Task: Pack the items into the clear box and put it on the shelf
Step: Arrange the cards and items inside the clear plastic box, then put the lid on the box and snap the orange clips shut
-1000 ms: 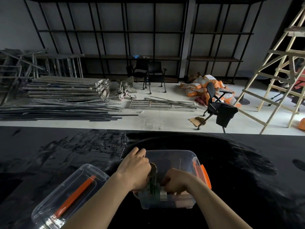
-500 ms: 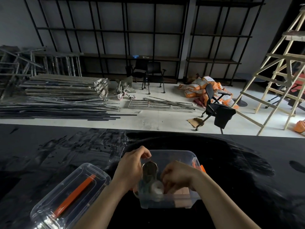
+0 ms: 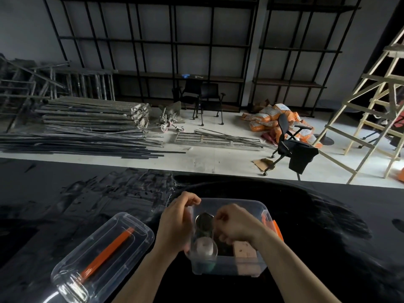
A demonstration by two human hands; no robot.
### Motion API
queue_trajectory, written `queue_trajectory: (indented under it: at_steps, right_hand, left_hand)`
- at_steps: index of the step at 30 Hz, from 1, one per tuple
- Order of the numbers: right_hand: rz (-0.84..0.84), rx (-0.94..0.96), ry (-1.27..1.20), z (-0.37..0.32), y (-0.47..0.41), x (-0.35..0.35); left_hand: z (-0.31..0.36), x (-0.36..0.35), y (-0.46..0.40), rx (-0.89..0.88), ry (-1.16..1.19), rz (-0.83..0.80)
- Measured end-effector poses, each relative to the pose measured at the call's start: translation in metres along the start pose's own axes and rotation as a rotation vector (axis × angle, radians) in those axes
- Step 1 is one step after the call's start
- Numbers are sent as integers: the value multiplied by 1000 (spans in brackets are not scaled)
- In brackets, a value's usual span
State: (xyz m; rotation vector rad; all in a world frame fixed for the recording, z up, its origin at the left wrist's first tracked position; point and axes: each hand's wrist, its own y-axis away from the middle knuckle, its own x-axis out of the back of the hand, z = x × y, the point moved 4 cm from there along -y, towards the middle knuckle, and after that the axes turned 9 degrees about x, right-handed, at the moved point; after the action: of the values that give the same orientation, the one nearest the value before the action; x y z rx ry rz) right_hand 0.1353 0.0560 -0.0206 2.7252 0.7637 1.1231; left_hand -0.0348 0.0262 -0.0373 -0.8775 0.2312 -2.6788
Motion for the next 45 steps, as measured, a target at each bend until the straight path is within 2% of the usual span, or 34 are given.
queue_trajectory:
  at_steps: [3,5,9,13,17,20,25,32,38,42,45]
  right_hand:
    - [288,196,97,-30,-13,9]
    - [307,291,17,-57,-26,-5]
    - [189,368,50,-103,-56,-61]
    - [11,322,149,-120,-83,-119]
    - [-115,227,289,-113,-101,-167]
    - [-190,138,315,-100,-111,-194]
    - [-179,110,334,-93,-115,-207]
    - [8,80,267,-92,-113,-188]
    - [268,154,131,-111,-102,-110]
    - [521,189,86,-106,-70,-33]
    - [667,132,54,-82,-43,19]
  left_hand:
    - [-16,34,2,124,129,191]
    - [-39,67,5,227,120,338]
    - [-112,132,26,600,-101,531]
    - [-167,174,65,981,-288,574]
    - [-195,186,96,1203,-243,524]
    - [-205,184,108,1275,-119,506]
    - [-234,163,121,1306,-27,469]
    - [-200,169,111,1183,-41,523]
    - [-132,194,51,884,36,707]
    - [-71,181,3,693,135,676]
    - [-31,150,-23,565,151,577]
